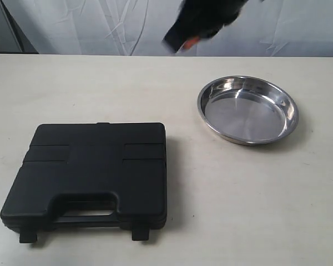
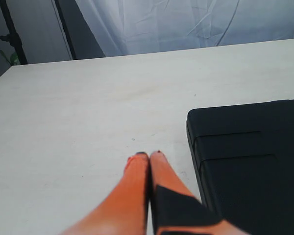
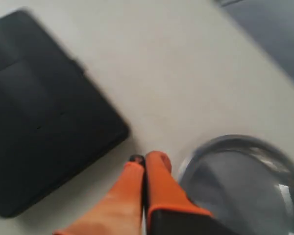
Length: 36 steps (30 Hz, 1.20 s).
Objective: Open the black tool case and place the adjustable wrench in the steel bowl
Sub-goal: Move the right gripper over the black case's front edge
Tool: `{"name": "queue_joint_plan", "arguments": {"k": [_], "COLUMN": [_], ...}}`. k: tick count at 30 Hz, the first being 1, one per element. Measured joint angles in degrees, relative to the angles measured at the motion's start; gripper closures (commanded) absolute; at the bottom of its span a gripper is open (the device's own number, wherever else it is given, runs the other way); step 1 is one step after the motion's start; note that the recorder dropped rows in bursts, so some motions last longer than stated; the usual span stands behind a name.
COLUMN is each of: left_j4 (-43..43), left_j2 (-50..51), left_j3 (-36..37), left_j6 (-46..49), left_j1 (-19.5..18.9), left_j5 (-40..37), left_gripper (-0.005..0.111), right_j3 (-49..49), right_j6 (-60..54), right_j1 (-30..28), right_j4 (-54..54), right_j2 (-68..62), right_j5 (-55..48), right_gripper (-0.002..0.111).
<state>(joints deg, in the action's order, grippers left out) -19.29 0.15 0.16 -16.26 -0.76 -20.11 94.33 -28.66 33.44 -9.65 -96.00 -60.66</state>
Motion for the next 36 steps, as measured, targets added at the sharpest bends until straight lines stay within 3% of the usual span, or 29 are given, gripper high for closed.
{"name": "queue_joint_plan", "arguments": {"k": [6, 13, 16, 36], "left_j4": [0.0, 0.0, 0.0, 0.0], "left_j2": [0.0, 0.0, 0.0, 0.0], "left_j3": [0.0, 0.0, 0.0, 0.0], "left_j6": [0.0, 0.0, 0.0, 0.0], "left_j1": [0.0, 0.0, 0.0, 0.0], "left_j5": [0.0, 0.0, 0.0, 0.0], "left_gripper": [0.107, 0.107, 0.107, 0.107], "right_j3": [1.1, 1.2, 1.2, 1.5], "right_j6": [-0.7, -0.8, -0.9, -0.9], "right_j1": [15.8, 28.5, 30.7, 31.9], "right_j4": [0.6, 6.8, 7.3, 4.7], "right_j2": [-13.0, -19.3, -21.0, -30.7], "right_j5": [-6.0, -4.8, -2.2, 4.2], "right_gripper": [0.104, 0.064, 0.057, 0.061]}}
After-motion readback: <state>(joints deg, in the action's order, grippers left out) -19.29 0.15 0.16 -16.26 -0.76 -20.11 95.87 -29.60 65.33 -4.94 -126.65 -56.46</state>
